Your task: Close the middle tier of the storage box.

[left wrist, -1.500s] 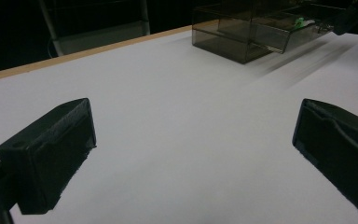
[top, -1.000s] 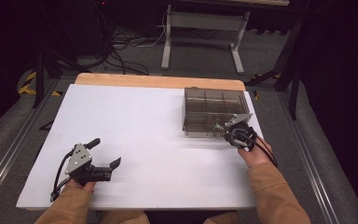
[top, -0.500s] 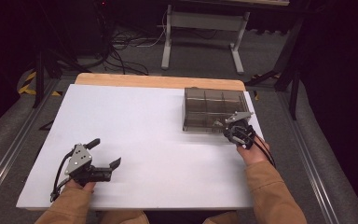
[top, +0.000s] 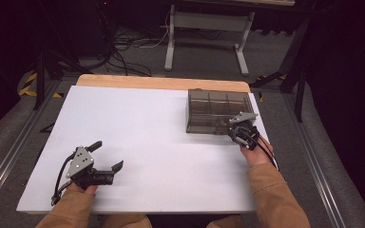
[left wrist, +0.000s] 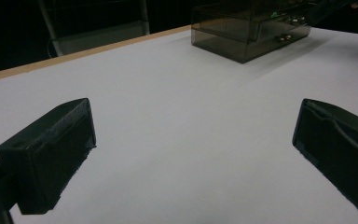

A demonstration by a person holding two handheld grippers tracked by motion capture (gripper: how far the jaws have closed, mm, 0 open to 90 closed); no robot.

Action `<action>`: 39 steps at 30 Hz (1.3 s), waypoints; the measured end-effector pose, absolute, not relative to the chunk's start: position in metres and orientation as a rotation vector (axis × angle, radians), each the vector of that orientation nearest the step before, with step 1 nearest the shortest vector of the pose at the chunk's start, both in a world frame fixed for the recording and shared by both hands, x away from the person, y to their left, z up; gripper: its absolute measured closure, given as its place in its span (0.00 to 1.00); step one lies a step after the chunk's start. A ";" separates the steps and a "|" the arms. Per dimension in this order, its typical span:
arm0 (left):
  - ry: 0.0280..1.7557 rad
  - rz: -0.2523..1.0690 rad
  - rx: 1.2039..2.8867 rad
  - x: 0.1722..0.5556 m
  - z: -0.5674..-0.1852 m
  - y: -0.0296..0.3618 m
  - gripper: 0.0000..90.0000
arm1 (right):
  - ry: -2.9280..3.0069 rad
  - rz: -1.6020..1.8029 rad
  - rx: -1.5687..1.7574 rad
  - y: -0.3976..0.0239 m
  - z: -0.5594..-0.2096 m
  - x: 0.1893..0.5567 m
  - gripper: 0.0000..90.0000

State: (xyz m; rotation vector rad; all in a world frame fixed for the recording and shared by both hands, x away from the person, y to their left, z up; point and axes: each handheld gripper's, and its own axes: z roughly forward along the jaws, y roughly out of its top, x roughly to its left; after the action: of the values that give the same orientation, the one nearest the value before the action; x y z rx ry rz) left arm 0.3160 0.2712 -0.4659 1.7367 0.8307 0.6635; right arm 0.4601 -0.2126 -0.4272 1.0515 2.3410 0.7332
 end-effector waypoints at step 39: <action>0.829 0.661 1.738 0.316 -0.466 0.271 0.00 | 2.356 0.787 0.968 -0.218 -0.418 0.449 0.72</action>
State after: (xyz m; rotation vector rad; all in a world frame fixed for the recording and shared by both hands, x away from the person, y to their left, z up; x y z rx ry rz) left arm 0.3160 0.2715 -0.4658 1.7379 0.8290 0.6614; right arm 0.4493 -0.2175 -0.4183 0.9681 2.3563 0.7870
